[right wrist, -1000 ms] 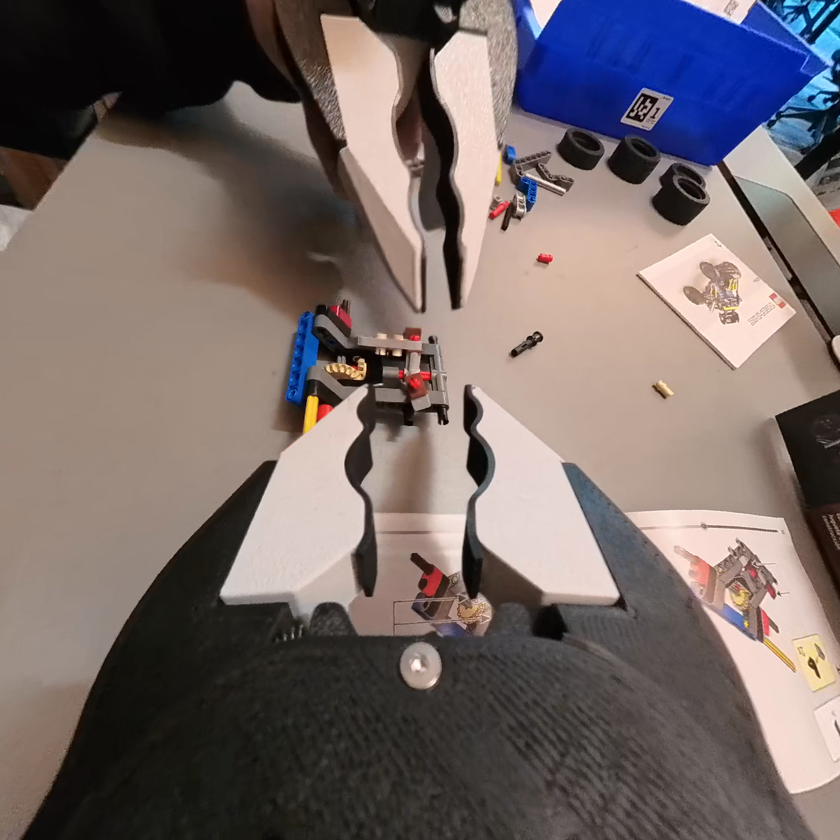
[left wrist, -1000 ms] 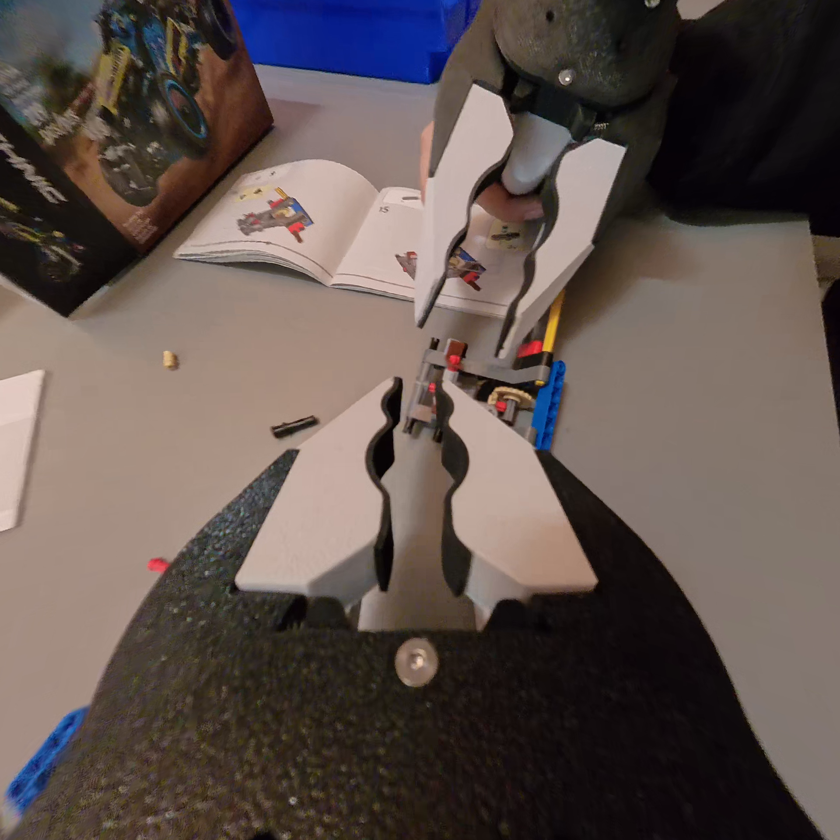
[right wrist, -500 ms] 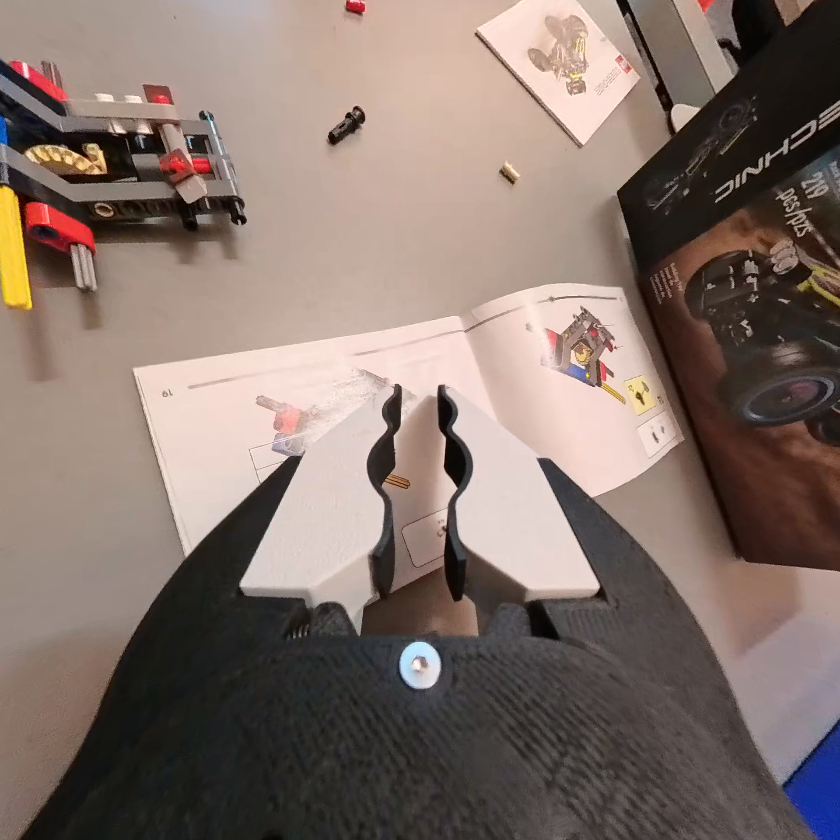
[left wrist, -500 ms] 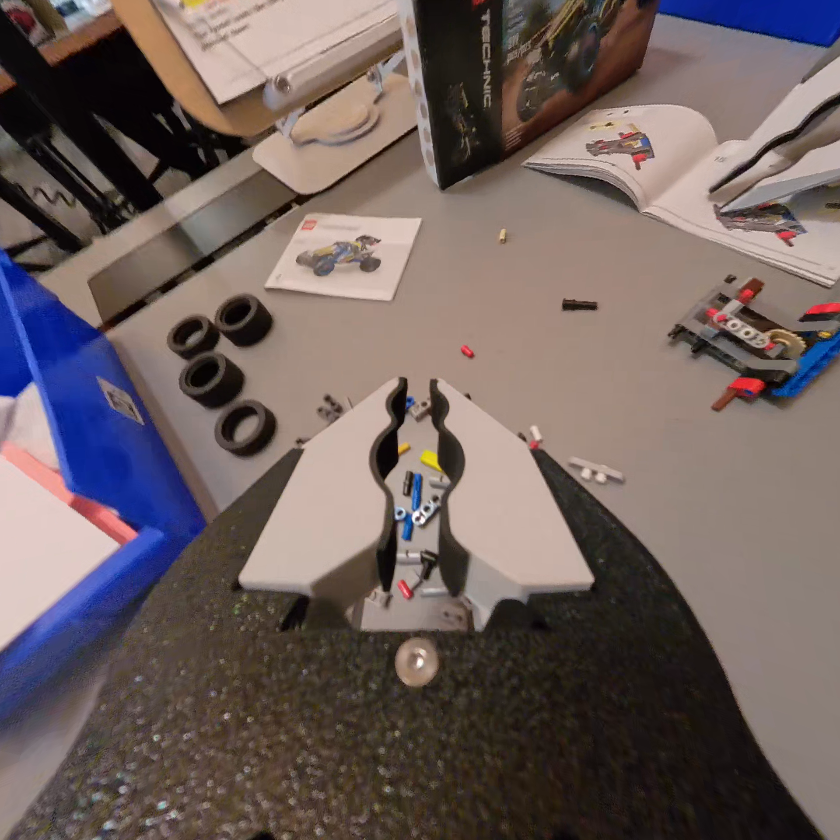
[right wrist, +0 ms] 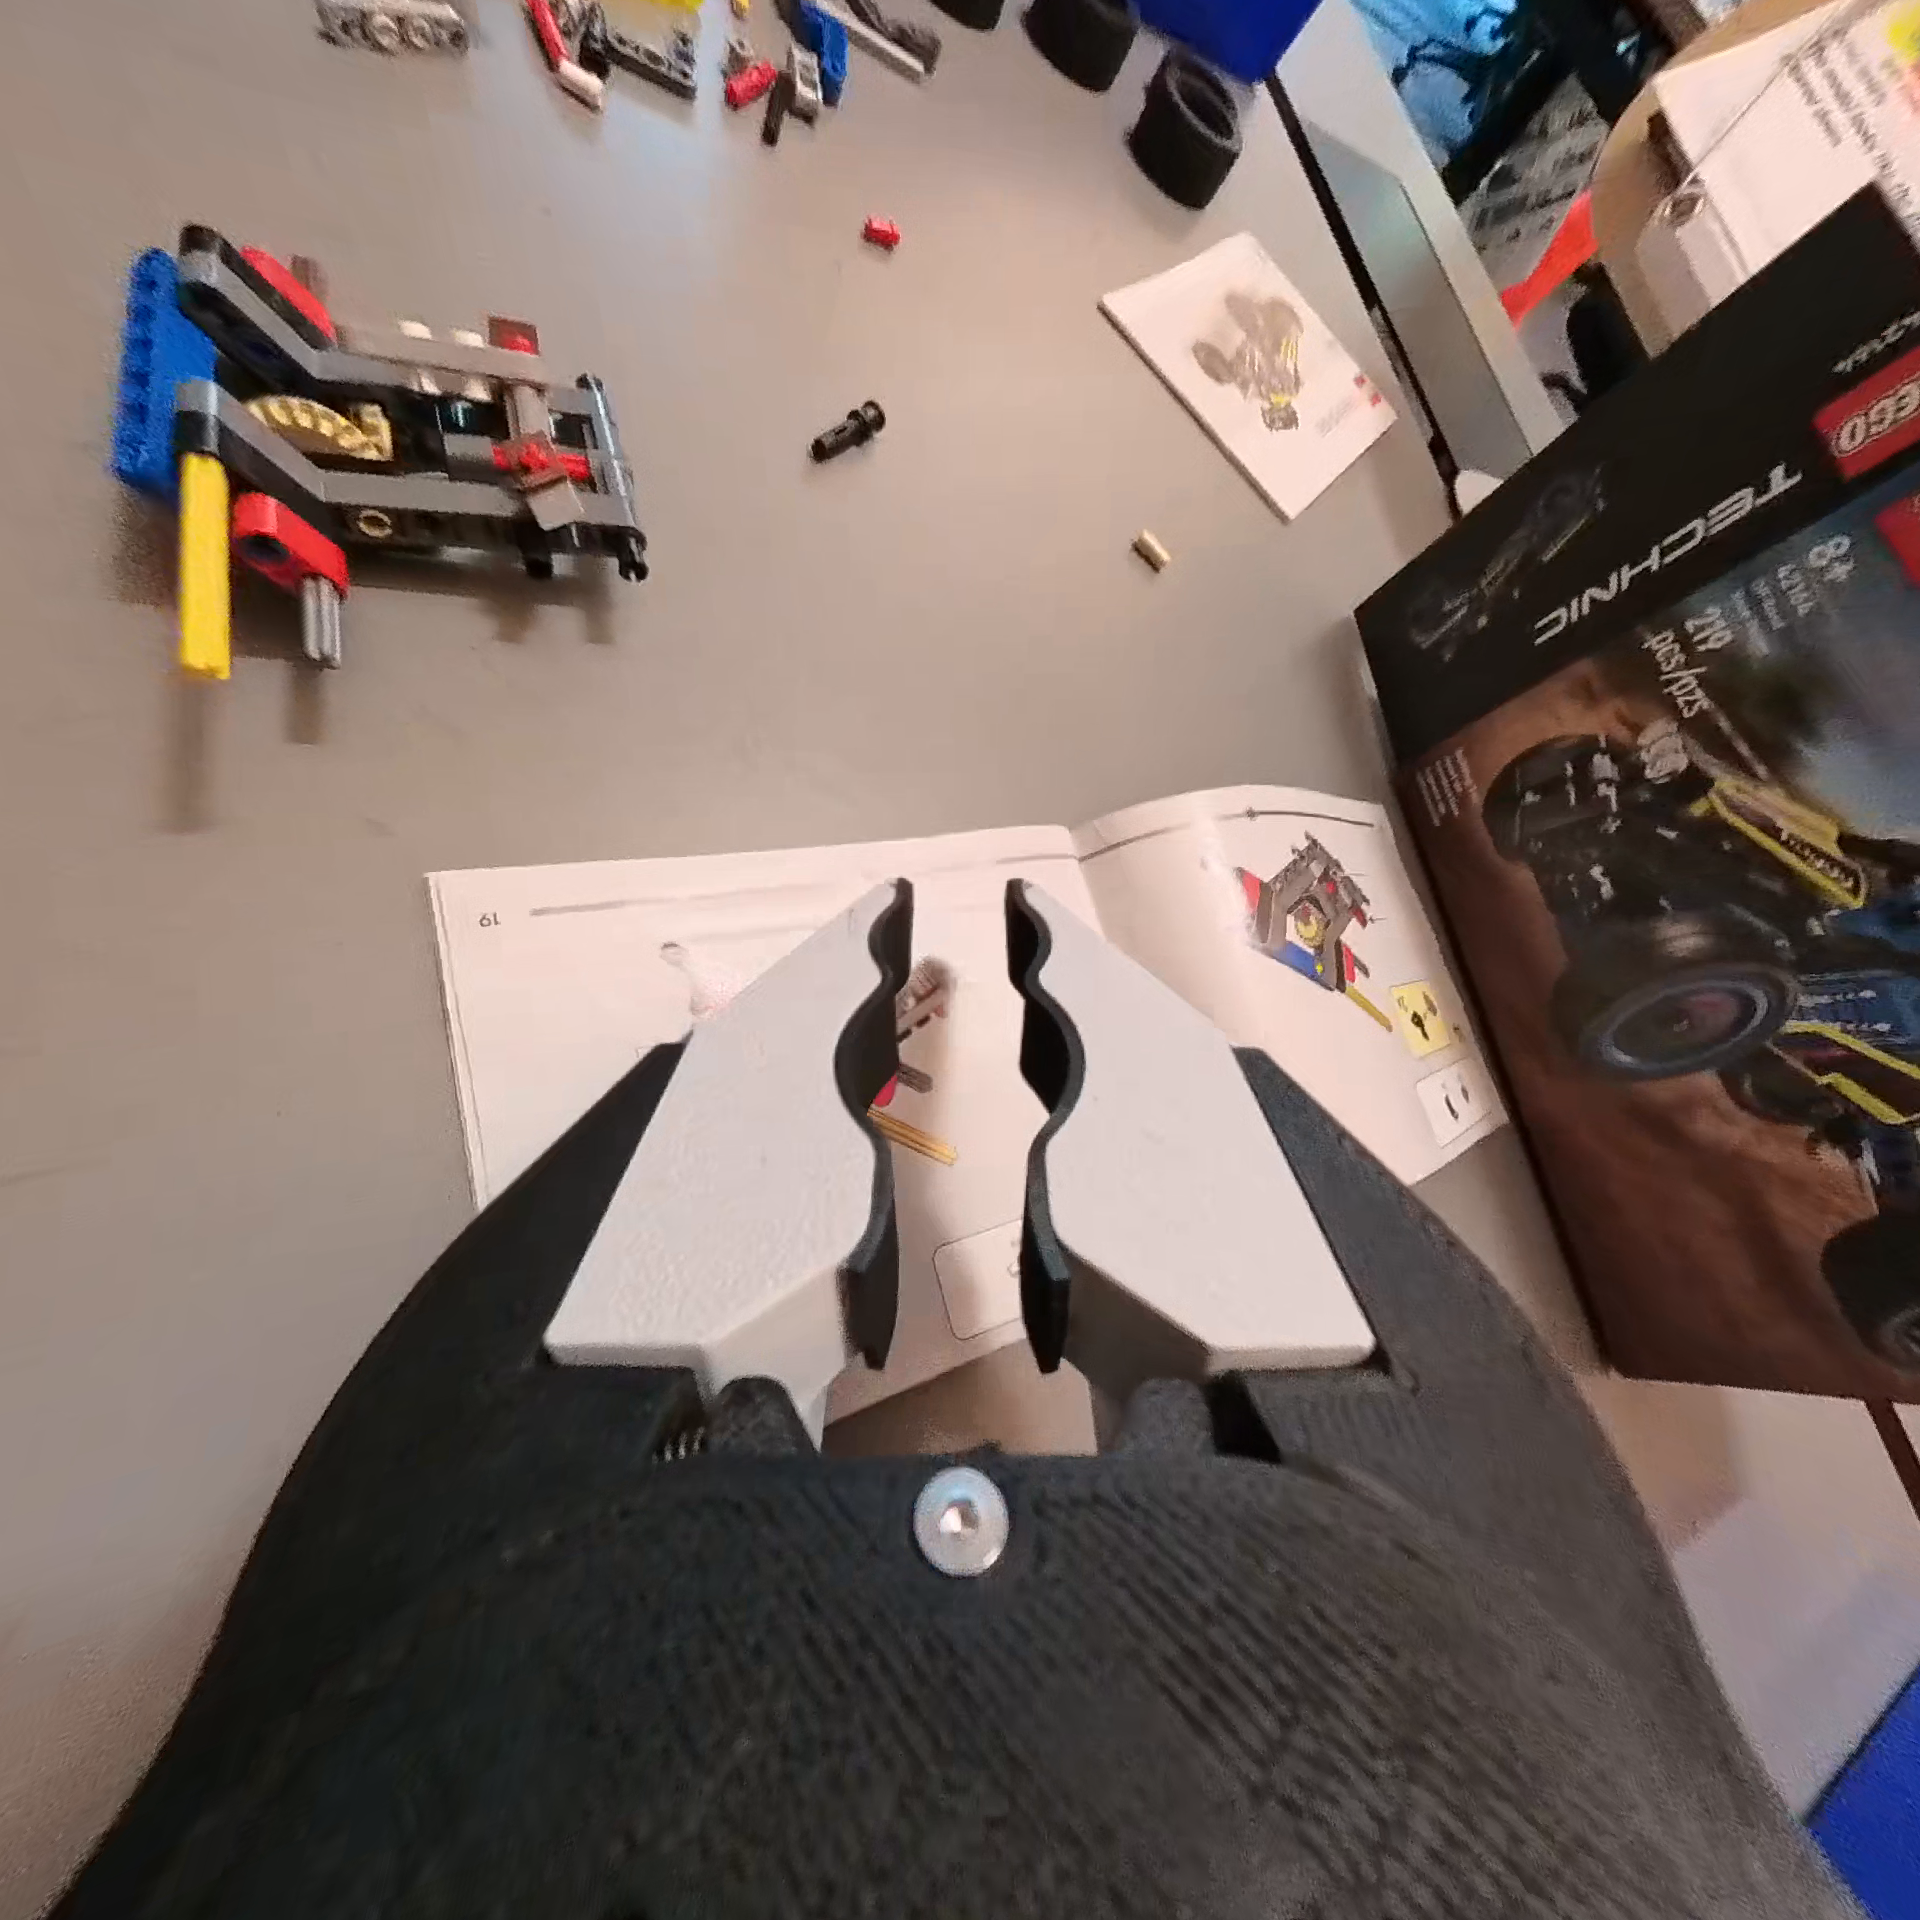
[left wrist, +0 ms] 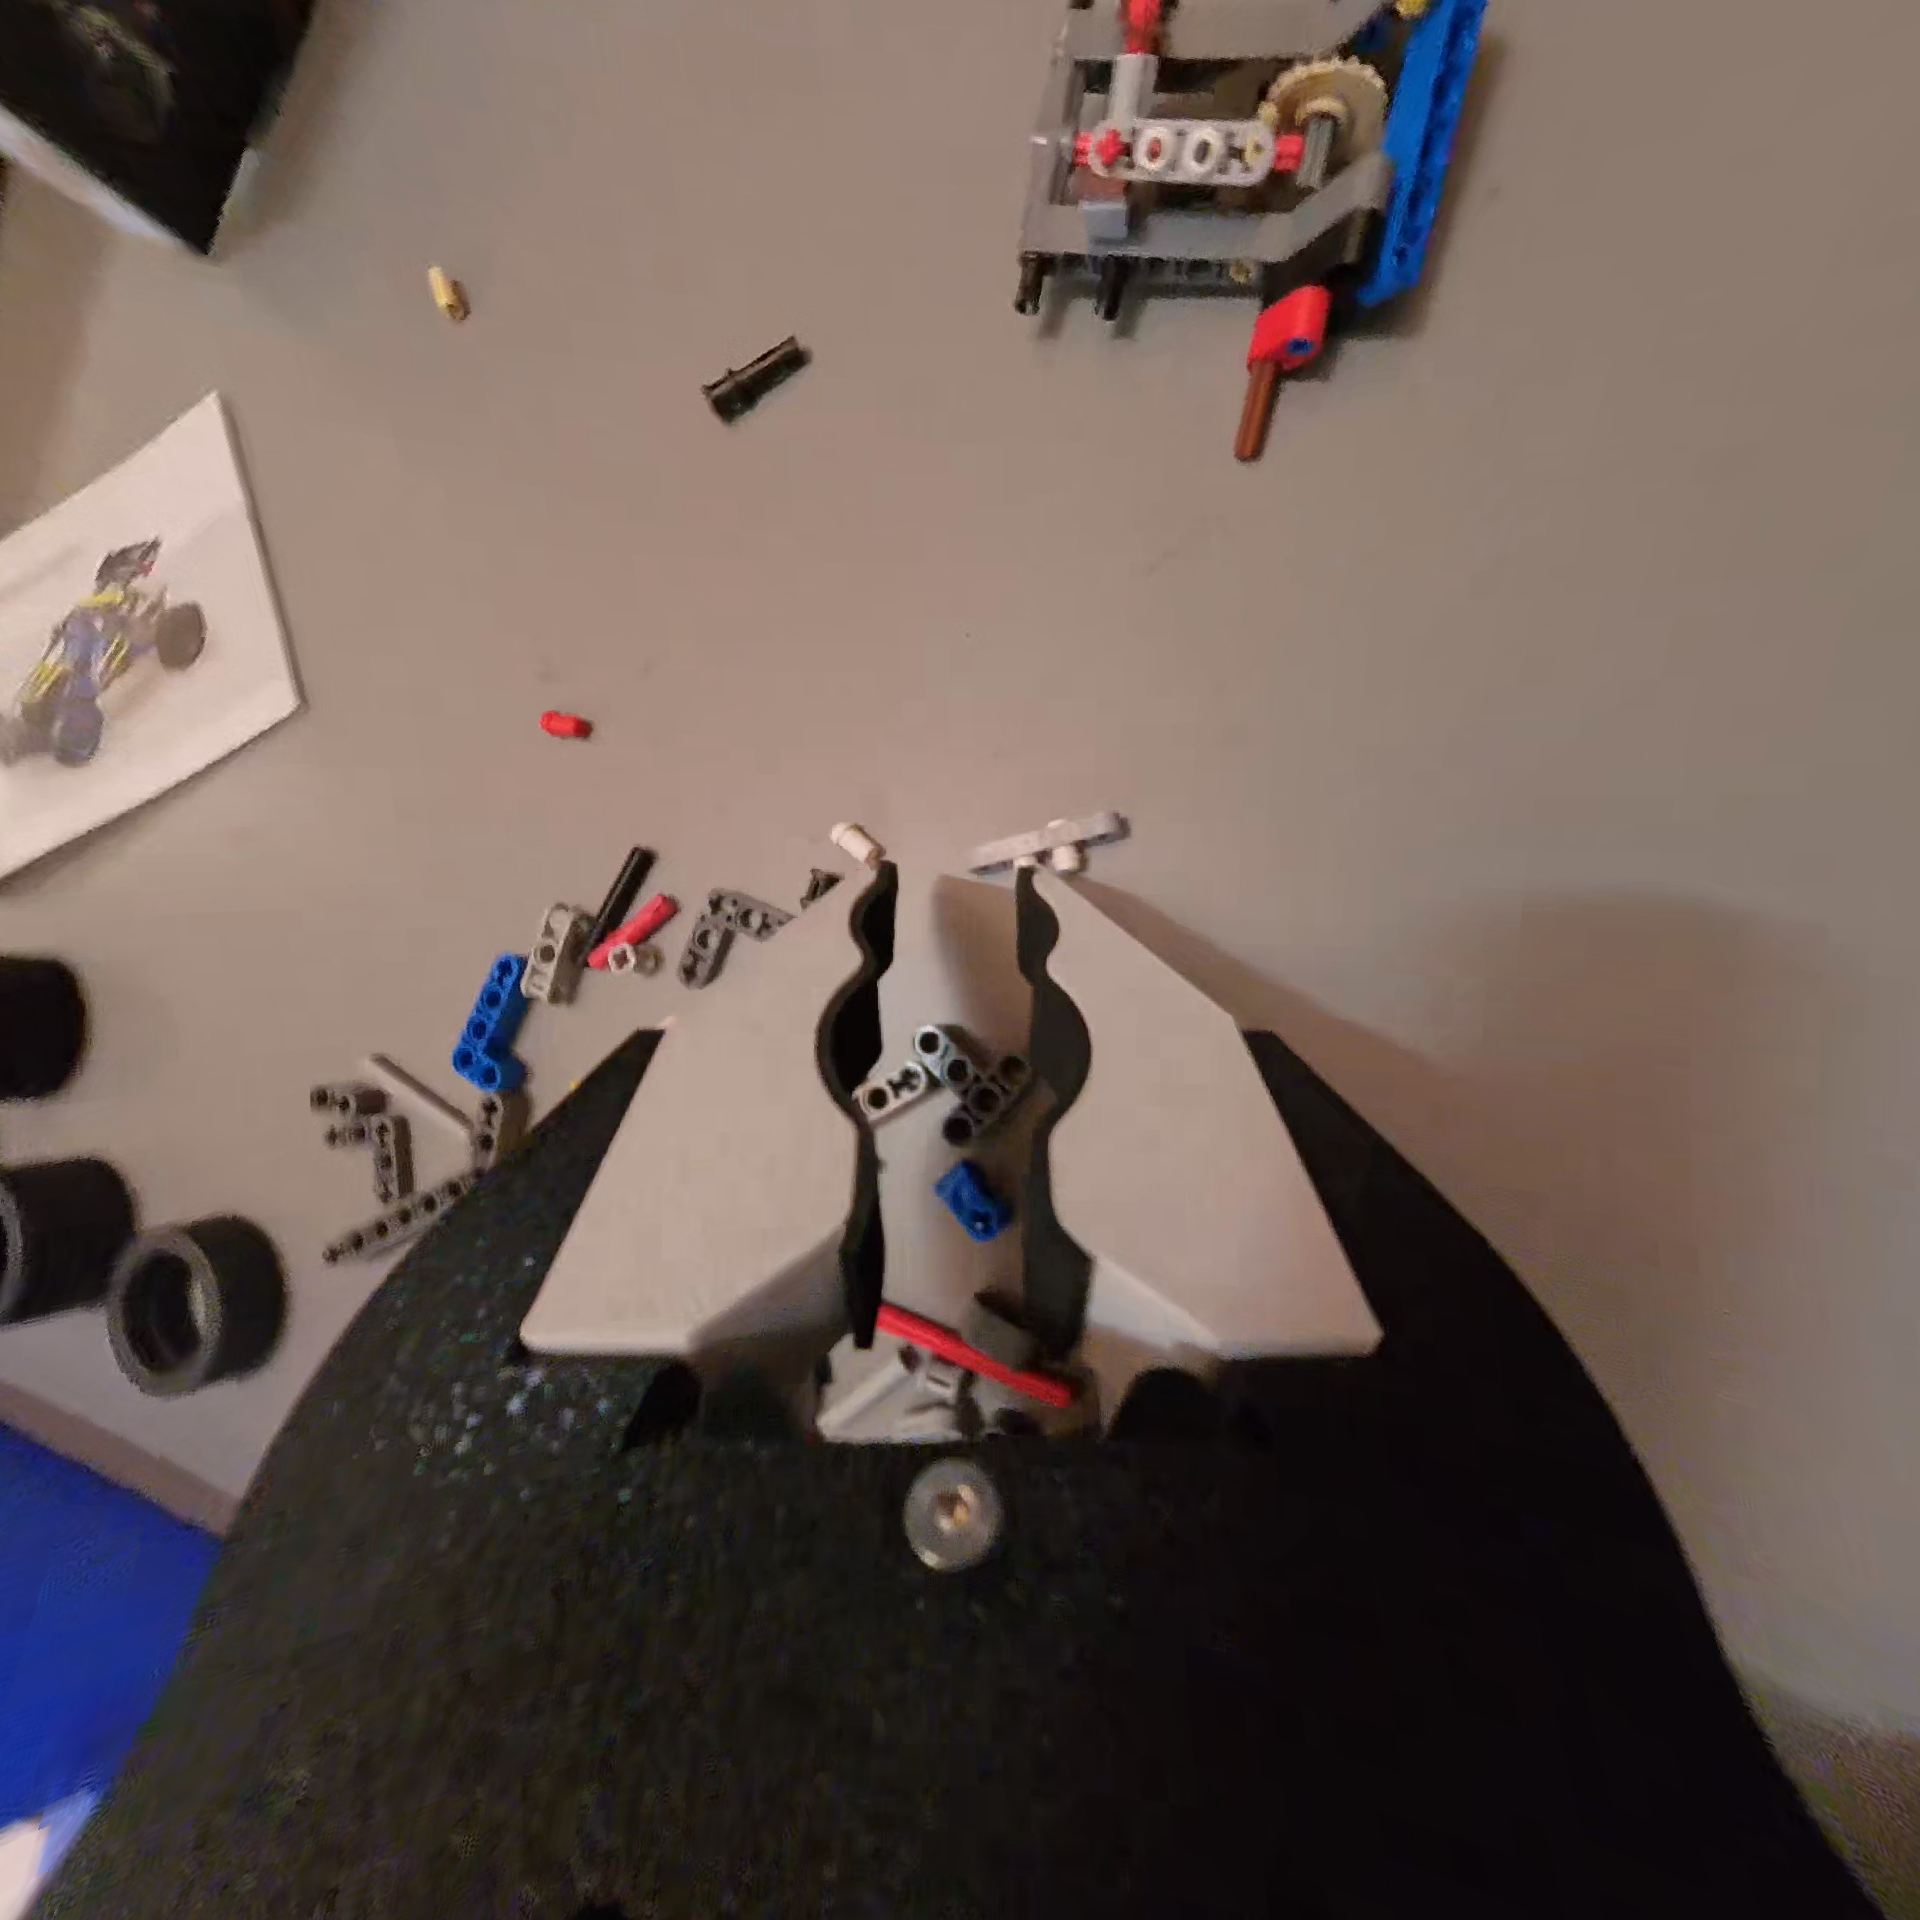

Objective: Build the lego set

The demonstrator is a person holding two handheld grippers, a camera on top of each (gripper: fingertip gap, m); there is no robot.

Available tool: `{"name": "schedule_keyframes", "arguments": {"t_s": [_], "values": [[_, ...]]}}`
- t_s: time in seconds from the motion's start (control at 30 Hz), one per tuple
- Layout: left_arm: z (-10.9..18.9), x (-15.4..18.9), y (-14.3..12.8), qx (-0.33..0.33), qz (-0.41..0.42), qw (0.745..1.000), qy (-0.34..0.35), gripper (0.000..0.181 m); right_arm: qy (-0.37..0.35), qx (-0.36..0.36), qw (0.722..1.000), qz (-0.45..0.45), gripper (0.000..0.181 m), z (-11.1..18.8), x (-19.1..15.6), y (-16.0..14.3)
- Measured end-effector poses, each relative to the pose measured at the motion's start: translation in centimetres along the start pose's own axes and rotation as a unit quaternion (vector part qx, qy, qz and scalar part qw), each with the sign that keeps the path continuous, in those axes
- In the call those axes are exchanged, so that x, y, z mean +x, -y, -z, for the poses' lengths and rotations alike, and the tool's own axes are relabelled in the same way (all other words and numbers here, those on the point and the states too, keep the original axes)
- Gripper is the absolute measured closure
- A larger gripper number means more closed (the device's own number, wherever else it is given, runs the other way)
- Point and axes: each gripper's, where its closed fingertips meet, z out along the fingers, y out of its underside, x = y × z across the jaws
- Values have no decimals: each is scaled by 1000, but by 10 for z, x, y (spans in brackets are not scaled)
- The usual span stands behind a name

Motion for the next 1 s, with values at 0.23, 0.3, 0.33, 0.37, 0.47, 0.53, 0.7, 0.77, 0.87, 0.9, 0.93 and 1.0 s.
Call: {"name": "schedule_keyframes", "arguments": {"t_s": [0.23,0.3,0.33,0.37,0.47,0.53,0.7,0.77,0.87,0.9,0.93,1.0], "values": [[-12,12,0,-23,-70,991,-111,171,0,29,999,35,168,-1,-7,11],[-13,15,1,-23,-68,989,-126,178,4,16,999,48,169,-3,-11,7],[-13,15,1,-22,-63,989,-129,179,3,11,999,53,169,-4,-11,5],[-14,15,2,-20,-59,990,-128,180,1,7,998,57,169,-4,-11,4],[-16,14,4,-11,-45,992,-118,180,5,13,998,58,169,-5,-13,7],[-16,14,4,-4,-31,993,-115,180,2,19,998,57,169,-4,-12,10],[-13,12,12,11,-20,994,-104,180,8,55,998,32,167,2,-12,25],[-9,15,26,27,-17,993,-111,180,29,77,997,6,166,8,-19,41],[-5,20,55,47,-15,991,-122,180,71,104,992,-19,159,16,-41,82],[-5,20,66,53,-18,991,-121,180,84,110,990,-11,161,16,-52,94],[-5,22,76,58,-20,990,-124,180,94,111,989,1,167,15,-61,103],[-4,27,97,76,-30,987,-138,180,87,102,991,15,174,8,-70,112]]}}
